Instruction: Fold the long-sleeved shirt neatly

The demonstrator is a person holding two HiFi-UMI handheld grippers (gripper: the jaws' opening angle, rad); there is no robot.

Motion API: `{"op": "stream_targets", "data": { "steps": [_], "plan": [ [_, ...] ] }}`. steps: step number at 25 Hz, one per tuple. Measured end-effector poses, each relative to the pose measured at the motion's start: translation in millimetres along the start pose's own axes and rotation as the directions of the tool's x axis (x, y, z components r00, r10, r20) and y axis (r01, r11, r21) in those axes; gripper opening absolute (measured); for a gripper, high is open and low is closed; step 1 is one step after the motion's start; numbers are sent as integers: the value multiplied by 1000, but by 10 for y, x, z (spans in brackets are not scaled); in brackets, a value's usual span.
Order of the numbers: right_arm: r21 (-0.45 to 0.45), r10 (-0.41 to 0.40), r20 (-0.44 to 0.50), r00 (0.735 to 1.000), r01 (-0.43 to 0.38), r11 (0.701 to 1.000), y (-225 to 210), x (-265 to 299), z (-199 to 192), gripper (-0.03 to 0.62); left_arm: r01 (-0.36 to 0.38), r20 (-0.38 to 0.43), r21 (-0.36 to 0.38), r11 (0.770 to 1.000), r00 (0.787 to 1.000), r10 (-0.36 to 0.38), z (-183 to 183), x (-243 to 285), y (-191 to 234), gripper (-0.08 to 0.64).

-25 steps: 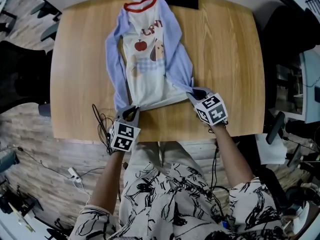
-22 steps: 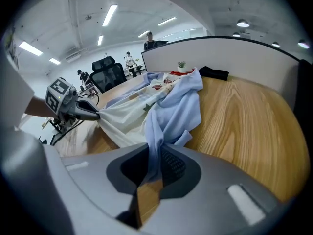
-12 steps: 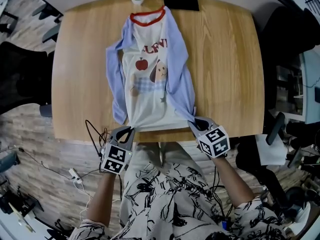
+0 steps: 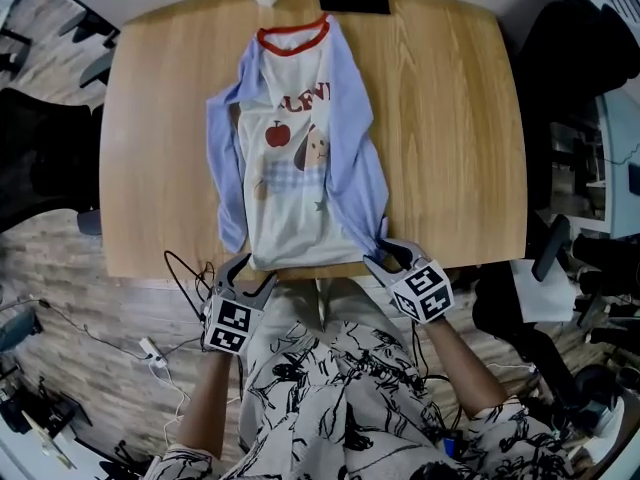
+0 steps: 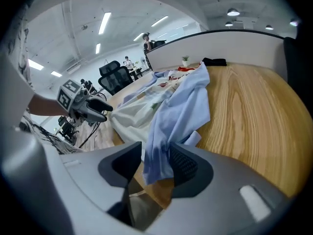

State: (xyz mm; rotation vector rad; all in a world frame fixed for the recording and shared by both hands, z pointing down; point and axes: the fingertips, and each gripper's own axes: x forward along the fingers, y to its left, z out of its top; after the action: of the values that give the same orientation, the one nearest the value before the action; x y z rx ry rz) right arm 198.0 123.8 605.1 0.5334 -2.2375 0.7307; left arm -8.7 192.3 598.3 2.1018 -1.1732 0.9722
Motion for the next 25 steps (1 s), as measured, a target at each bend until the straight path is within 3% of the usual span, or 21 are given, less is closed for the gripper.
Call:
{"op": "stream_targets", "data": {
  "steps": [7, 9, 15, 19, 25],
  "plan": [
    [-149, -24, -69, 997, 13, 989, -81, 15, -202, 178, 45, 56, 58, 997, 997, -49, 279, 58, -159, 258],
    [-177, -30, -69, 997, 18, 984, -93, -2, -207, 50, 58, 65, 70, 996, 996, -63, 374, 99, -211, 256],
    [-71, -8, 51, 999, 11, 997, -320, -558, 229, 34, 62, 38, 78, 995, 997, -65, 416, 196, -182, 255],
    [-29, -132, 139, 982, 137, 990, -1044, -1121, 670, 34, 12, 44, 51, 999, 999, -14, 519, 191, 32, 255],
    [-7, -351, 181, 919, 358, 934, -2188, -1754, 1083, 32, -147, -2, -59, 987, 989, 147, 446, 14, 785, 258]
  ]
}}
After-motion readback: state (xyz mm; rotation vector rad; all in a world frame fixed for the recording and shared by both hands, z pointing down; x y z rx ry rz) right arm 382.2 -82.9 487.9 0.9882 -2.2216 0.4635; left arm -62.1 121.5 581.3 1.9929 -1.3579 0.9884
